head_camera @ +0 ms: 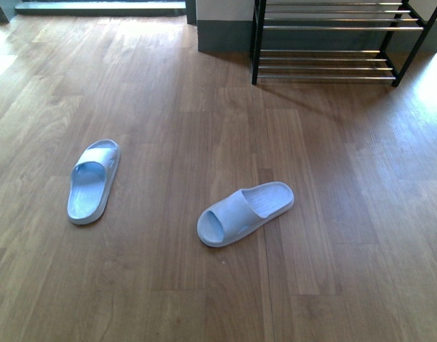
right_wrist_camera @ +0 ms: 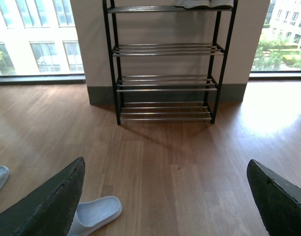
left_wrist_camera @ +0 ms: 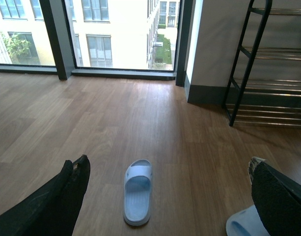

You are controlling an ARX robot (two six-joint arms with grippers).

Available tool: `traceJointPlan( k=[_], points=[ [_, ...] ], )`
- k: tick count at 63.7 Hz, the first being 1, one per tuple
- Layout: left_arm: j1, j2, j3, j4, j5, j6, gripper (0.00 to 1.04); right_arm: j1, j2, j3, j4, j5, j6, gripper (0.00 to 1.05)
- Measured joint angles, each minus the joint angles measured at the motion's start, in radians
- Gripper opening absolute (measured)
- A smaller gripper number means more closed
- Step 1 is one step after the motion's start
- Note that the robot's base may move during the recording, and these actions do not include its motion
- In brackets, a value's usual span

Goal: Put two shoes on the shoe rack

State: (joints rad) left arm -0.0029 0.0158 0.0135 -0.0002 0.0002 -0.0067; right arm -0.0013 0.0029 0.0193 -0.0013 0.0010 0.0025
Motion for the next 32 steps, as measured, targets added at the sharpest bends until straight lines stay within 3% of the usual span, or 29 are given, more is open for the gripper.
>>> traceJointPlan(
  k=[18, 20, 24, 26, 32],
  points=[
    [0.000, 0.000, 0.000, 0.000, -0.002, 0.000, 0.95, 0.000, 0.000, 0.000, 0.000, -0.004, 0.000, 0.96],
    [0.000, 0.000, 0.000, 0.000, -0.003, 0.000, 0.95, -0.010, 0.008, 0.002, -0.003, -0.043, 0.003, 0.96],
    [0.000, 0.000, 0.000, 0.000, -0.003, 0.000, 0.95, -0.053, 0.098, 0.007, 0.034, -0.266, 0.003, 0.96],
    [0.000, 0.000, 0.000, 0.000, 0.000, 0.000, 0.95, -0.042, 0.167, 0.010, 0.080, -0.330, 0.001, 0.96],
    [0.000, 0.000, 0.000, 0.000, 0.000, 0.000, 0.95, 0.023, 0.427, 0.046, 0.272, -0.361, -0.026, 0.96]
  ],
)
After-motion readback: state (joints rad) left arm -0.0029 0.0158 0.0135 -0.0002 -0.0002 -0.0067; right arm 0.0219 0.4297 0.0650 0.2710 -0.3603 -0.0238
